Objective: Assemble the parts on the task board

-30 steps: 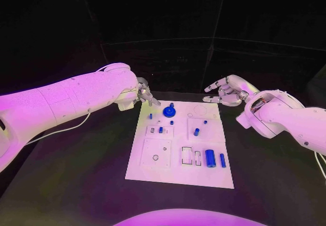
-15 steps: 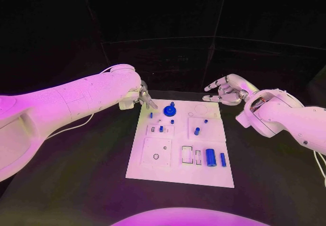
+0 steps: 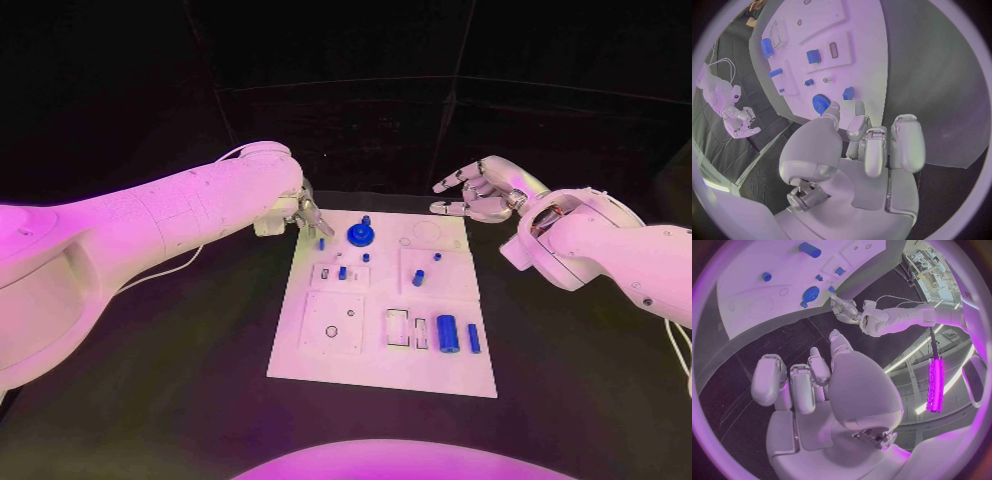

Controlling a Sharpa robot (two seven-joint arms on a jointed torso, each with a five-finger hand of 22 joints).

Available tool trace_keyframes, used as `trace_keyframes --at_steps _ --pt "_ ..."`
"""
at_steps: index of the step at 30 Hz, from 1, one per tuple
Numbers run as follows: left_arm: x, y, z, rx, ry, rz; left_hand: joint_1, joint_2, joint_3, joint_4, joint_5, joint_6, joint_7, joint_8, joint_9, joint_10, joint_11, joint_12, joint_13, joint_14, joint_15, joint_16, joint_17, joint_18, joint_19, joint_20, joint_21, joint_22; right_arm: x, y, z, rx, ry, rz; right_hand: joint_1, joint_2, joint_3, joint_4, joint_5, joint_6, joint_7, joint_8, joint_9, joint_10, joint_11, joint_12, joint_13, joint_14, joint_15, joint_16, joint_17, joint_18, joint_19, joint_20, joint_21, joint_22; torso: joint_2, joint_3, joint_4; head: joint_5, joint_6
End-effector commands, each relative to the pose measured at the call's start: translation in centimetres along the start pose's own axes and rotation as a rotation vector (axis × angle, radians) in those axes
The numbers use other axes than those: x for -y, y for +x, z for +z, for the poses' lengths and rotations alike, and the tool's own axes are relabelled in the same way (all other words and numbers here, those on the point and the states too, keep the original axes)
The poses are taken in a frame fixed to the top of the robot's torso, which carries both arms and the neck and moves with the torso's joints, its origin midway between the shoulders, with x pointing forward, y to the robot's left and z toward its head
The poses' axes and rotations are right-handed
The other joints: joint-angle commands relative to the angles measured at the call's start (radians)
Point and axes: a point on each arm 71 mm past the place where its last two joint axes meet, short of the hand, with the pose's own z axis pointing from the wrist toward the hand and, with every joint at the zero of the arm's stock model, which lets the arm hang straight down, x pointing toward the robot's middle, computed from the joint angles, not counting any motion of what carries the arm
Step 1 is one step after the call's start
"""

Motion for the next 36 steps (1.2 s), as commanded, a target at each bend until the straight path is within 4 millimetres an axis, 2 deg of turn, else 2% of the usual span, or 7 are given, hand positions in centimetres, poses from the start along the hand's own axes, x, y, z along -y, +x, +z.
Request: trace_keyframes --at_steps 1,8,25,32,36 --pt "0.11 0.16 0.06 -0.024 0.003 0.027 -0.009 0.004 -0.007 0.002 0.000 0.009 0.002 -0.003 -0.001 0.010 0.000 0.005 0.002 0.104 0.001 0.003 0.263 -0.005 0.005 0.005 0.007 0.002 -0.20 0.01 0.07 -0.004 -0.012 0.002 0.003 0.006 -0.006 0.001 0.004 -0.009 0.000 0.005 0.000 -0.006 0.000 -0.007 -0.001 0.059 -0.001 -0.006 0.070 0.007 -0.007 -0.001 -0.004 -0.001 0.000 0.0003 0.0011 0.000 0.000" --pt "0.11 0.54 0.32 -0.042 -0.008 0.038 0.000 0.009 -0.011 0.001 0.000 0.016 0.000 -0.004 -0.003 0.011 -0.002 0.006 0.002 0.104 0.000 0.003 0.263 -0.006 0.006 0.004 0.009 0.005 -0.22 0.03 0.09 -0.005 -0.012 0.002 0.003 0.006 -0.006 0.001 0.004 -0.009 0.000 0.005 0.000 -0.006 0.000 -0.007 -0.001 0.059 -0.001 -0.006 0.070 0.007 -0.007 -0.001 -0.004 -0.001 0.000 -0.0005 0.0008 0.000 -0.003" --pt "0.41 0.96 0.48 -0.045 0.006 0.040 0.023 0.024 -0.015 -0.007 0.001 0.029 -0.002 -0.004 -0.007 0.014 -0.004 0.010 0.005 0.104 -0.001 0.003 0.263 -0.007 0.008 0.003 0.013 0.011 -0.27 0.11 0.19 -0.008 -0.014 0.002 0.003 0.006 -0.006 0.001 0.004 -0.009 0.000 0.005 0.000 -0.006 0.000 -0.007 -0.001 0.059 -0.001 -0.006 0.070 0.007 -0.007 -0.001 -0.004 -0.001 0.000 0.0005 0.0011 0.000 -0.005" --pt "0.51 0.97 0.49 -0.044 0.013 0.039 0.065 0.050 -0.002 -0.027 0.001 0.034 -0.003 -0.009 -0.012 0.015 -0.005 0.010 0.005 0.104 -0.003 0.003 0.263 -0.007 0.008 0.001 0.012 0.012 -0.27 0.12 0.22 -0.008 -0.014 0.002 0.006 0.007 -0.007 0.002 0.005 -0.010 0.000 0.006 0.000 -0.006 0.000 -0.006 -0.001 0.059 -0.001 -0.006 0.070 0.007 -0.007 -0.001 -0.004 -0.001 0.000 0.0001 0.0015 0.000 -0.007" --pt "0.65 0.95 0.50 -0.038 0.022 0.035 0.108 0.073 0.021 -0.053 0.001 0.034 -0.005 -0.014 -0.016 0.014 -0.007 0.008 0.004 0.104 -0.004 0.003 0.263 -0.007 0.007 0.000 0.011 0.011 -0.29 0.15 0.23 -0.009 -0.015 0.002 0.006 0.008 -0.007 0.002 0.006 -0.010 0.000 0.006 0.000 -0.006 0.000 -0.006 -0.001 0.059 -0.001 -0.006 0.070 0.007 -0.007 -0.002 -0.004 -0.001 0.000 0.0000 0.0015 0.000 -0.008"
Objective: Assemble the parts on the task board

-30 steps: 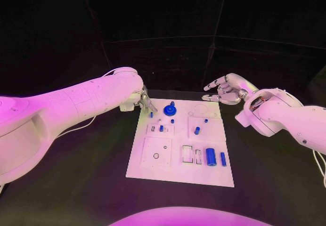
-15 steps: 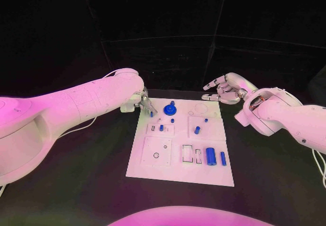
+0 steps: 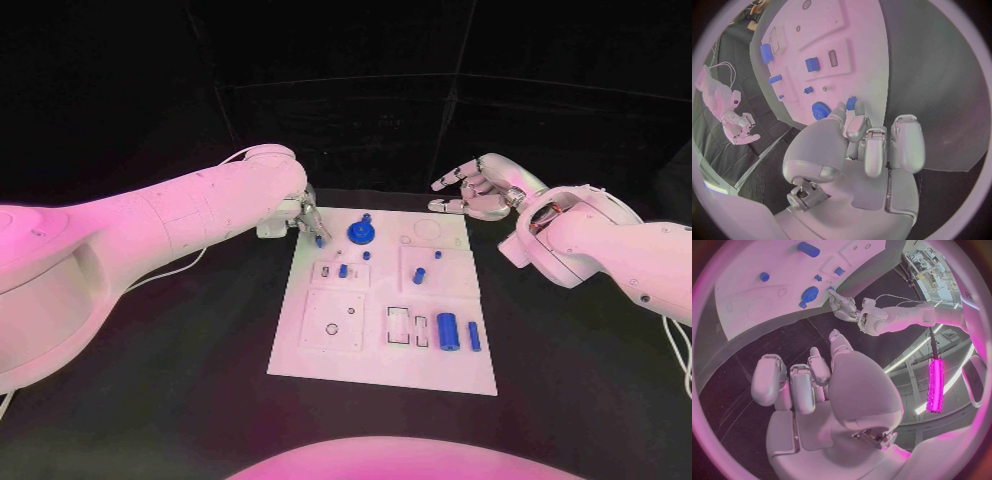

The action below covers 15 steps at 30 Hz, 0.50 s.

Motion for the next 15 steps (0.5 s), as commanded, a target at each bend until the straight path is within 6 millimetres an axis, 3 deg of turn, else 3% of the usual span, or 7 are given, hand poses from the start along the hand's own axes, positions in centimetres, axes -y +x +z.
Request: trace_keyframes --at_steps 1,5,12,15 --pt "0.29 -0.07 -0.05 0.004 0.021 0.005 0.025 0.010 0.012 -0.017 0.001 0.009 -0.001 -0.009 -0.003 0.004 -0.003 0.005 -0.001 0.104 -0.004 0.003 0.263 -0.007 0.007 0.000 0.002 0.000 -0.19 0.00 0.06 -0.005 -0.011 0.002 0.006 0.008 -0.007 0.002 0.006 -0.010 0.000 0.006 0.000 -0.006 0.000 -0.006 -0.002 0.059 -0.001 -0.006 0.069 0.007 -0.007 -0.001 -0.004 -0.001 0.000 -0.0002 -0.0001 0.000 -0.001" --pt "0.41 -0.03 -0.04 0.002 0.028 0.007 0.061 0.027 0.037 -0.043 0.001 0.009 -0.004 -0.015 -0.008 0.003 -0.006 0.003 -0.002 0.104 -0.005 0.003 0.263 -0.006 0.007 -0.001 0.001 0.000 -0.20 0.01 0.07 -0.006 -0.012 0.002 0.006 0.008 -0.007 0.002 0.006 -0.010 0.000 0.006 0.000 -0.006 0.000 -0.006 -0.002 0.059 -0.001 -0.006 0.069 0.007 -0.007 -0.001 -0.004 -0.001 0.000 0.0001 -0.0003 0.000 -0.002" --pt "0.47 0.04 -0.04 -0.003 0.036 0.010 0.168 0.064 0.125 -0.124 0.002 -0.001 -0.011 -0.029 -0.018 -0.005 -0.014 -0.007 -0.008 0.104 -0.011 0.003 0.263 -0.006 0.006 -0.005 -0.001 -0.001 -0.20 0.03 0.07 -0.008 -0.011 0.002 0.006 0.008 -0.007 0.002 0.006 -0.010 0.000 0.006 0.000 -0.006 0.000 -0.006 -0.002 0.059 -0.001 -0.006 0.069 0.007 -0.007 -0.001 -0.004 -0.001 0.000 0.0000 -0.0004 -0.001 -0.003" --pt "0.40 0.02 -0.07 0.005 0.041 0.002 0.185 0.066 0.179 -0.160 0.002 -0.003 -0.003 -0.033 -0.020 -0.007 -0.007 -0.013 -0.012 0.104 -0.008 0.003 0.263 -0.006 0.005 -0.006 -0.002 -0.001 -0.19 0.04 0.06 -0.010 -0.011 0.002 0.006 0.008 -0.007 0.002 0.006 -0.010 0.000 0.006 0.000 -0.006 0.000 -0.006 -0.002 0.059 -0.001 -0.006 0.069 0.007 -0.007 -0.001 -0.004 -0.001 0.000 0.0001 -0.0005 -0.001 -0.004"
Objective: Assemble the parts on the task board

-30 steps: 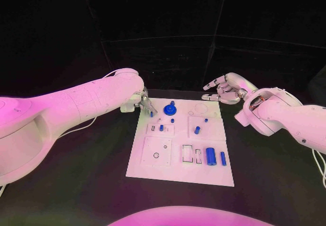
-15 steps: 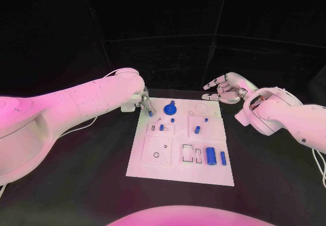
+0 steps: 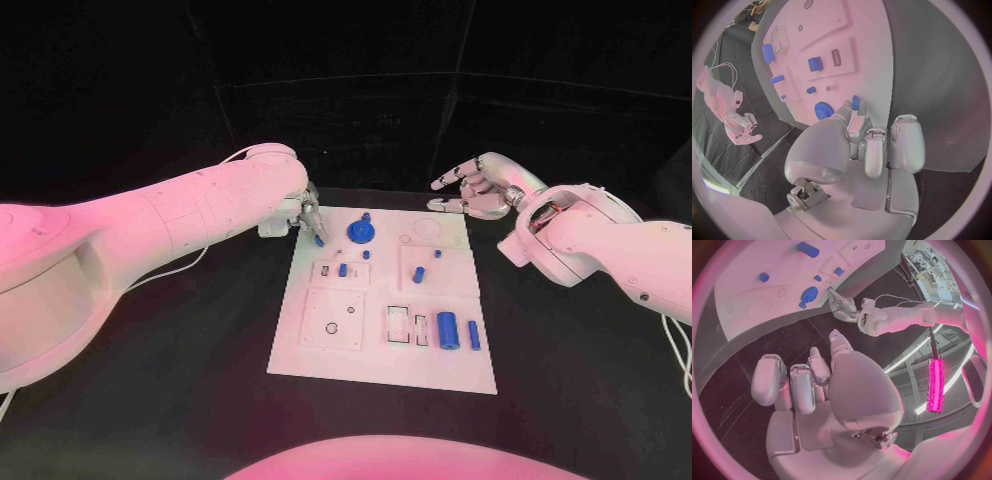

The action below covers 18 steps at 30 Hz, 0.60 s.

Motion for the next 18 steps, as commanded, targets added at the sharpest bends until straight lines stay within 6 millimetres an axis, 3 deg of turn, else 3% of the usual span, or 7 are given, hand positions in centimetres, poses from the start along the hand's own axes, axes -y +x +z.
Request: trace_keyframes --at_steps 1,8,11,18 --pt "0.0 0.0 -0.1 0.009 0.020 -0.007 0.022 0.014 0.072 -0.042 0.006 0.002 0.002 0.002 0.003 0.000 0.004 -0.006 -0.003 0.104 0.001 0.003 0.263 -0.006 0.006 -0.004 -0.002 0.000 -0.2 0.0 0.0 -0.007 -0.009 0.002 0.006 0.008 -0.007 0.002 0.006 -0.010 0.000 0.006 0.000 -0.006 0.000 -0.006 -0.002 0.059 -0.001 -0.006 0.070 0.007 -0.007 -0.001 -0.004 -0.001 0.000 -0.0001 -0.0001 -0.001 -0.001" --pt "-0.8 0.0 -0.7 0.041 0.047 -0.113 -0.039 -0.012 0.192 -0.079 0.006 0.003 0.004 0.016 0.016 0.004 0.005 -0.010 -0.008 0.104 0.004 0.003 0.263 -0.005 0.005 0.000 -0.007 -0.002 -0.1 -0.1 0.0 -0.008 -0.007 0.001 0.007 0.009 -0.008 0.002 0.007 -0.010 0.000 0.007 0.000 -0.005 0.000 -0.005 0.000 0.059 -0.001 -0.007 0.069 0.007 -0.007 -0.002 -0.005 -0.001 -0.002 0.0004 0.0026 -0.004 -0.001" --pt "-1.3 0.1 -1.3 0.060 0.061 -0.149 -0.090 -0.041 0.274 -0.097 0.004 -0.002 0.005 0.029 0.028 0.006 0.005 -0.012 -0.011 0.104 0.005 0.003 0.263 -0.005 0.006 0.001 -0.009 -0.001 0.0 -0.1 -0.1 -0.007 -0.004 0.000 0.006 0.009 -0.008 0.003 0.007 -0.010 0.000 0.007 0.000 -0.005 0.000 -0.005 0.000 0.059 -0.001 -0.007 0.069 0.007 -0.007 -0.002 -0.005 -0.002 -0.002 0.0002 0.0050 -0.004 -0.002" --pt "-1.6 0.7 -2.5 0.066 0.093 -0.199 -0.146 -0.067 0.374 -0.110 0.005 -0.005 0.002 0.050 0.046 0.011 0.005 -0.010 -0.013 0.104 0.003 0.003 0.263 -0.005 0.007 0.001 -0.011 0.000 0.1 -0.2 -0.1 -0.011 0.001 0.002 0.003 0.010 -0.012 0.008 0.006 -0.010 0.000 0.008 0.000 -0.005 0.000 -0.004 0.000 0.059 -0.001 -0.007 0.069 0.007 -0.007 -0.002 -0.005 -0.001 -0.004 0.0009 0.0079 -0.001 -0.002"
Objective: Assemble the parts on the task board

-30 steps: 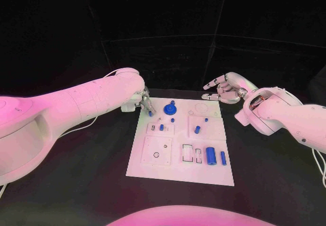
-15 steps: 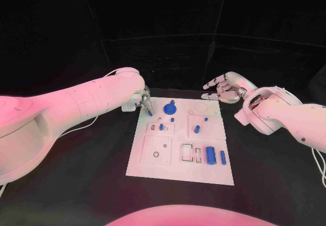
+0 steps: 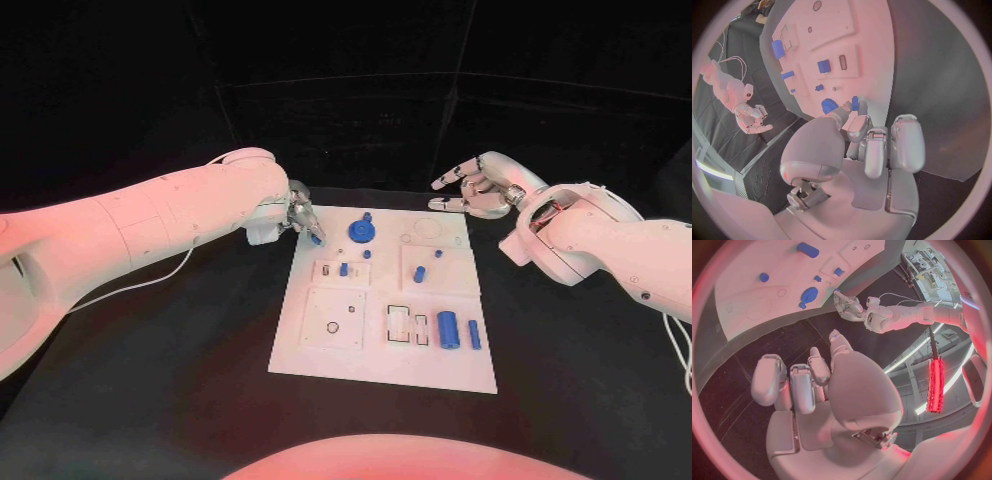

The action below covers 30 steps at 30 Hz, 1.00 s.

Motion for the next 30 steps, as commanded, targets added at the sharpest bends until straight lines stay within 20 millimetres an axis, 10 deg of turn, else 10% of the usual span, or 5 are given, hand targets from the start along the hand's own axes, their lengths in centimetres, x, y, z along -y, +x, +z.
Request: trace_keyframes --at_steps 1,30 --pt "0.4 0.1 -0.6 0.027 0.024 -0.084 -0.015 -0.001 0.118 -0.100 0.004 0.000 -0.003 0.007 0.004 0.008 0.000 -0.002 -0.001 0.104 0.003 0.003 0.263 -0.005 0.007 0.000 -0.007 0.001 -0.1 0.0 0.0 -0.009 -0.004 0.003 -0.001 0.006 -0.005 0.000 0.001 -0.010 0.000 0.005 0.000 -0.005 0.000 -0.004 0.000 0.059 -0.001 -0.003 0.069 0.007 -0.007 -0.002 -0.005 0.000 -0.001 0.0002 0.0028 0.001 0.000" --pt "-0.8 4.8 -2.8 0.152 0.126 0.000 -0.067 -0.044 0.224 -0.104 0.004 -0.010 -0.010 0.055 0.040 0.020 -0.006 0.013 0.010 0.104 -0.002 0.003 0.263 -0.007 0.014 -0.004 0.000 0.014 0.1 0.0 0.1 -0.020 0.002 0.005 -0.005 0.007 -0.009 0.005 0.000 -0.010 0.000 0.006 0.000 -0.004 0.000 -0.004 0.000 0.059 -0.001 -0.004 0.069 0.007 -0.006 -0.002 -0.005 0.000 0.000 0.0000 0.0005 0.013 -0.004"
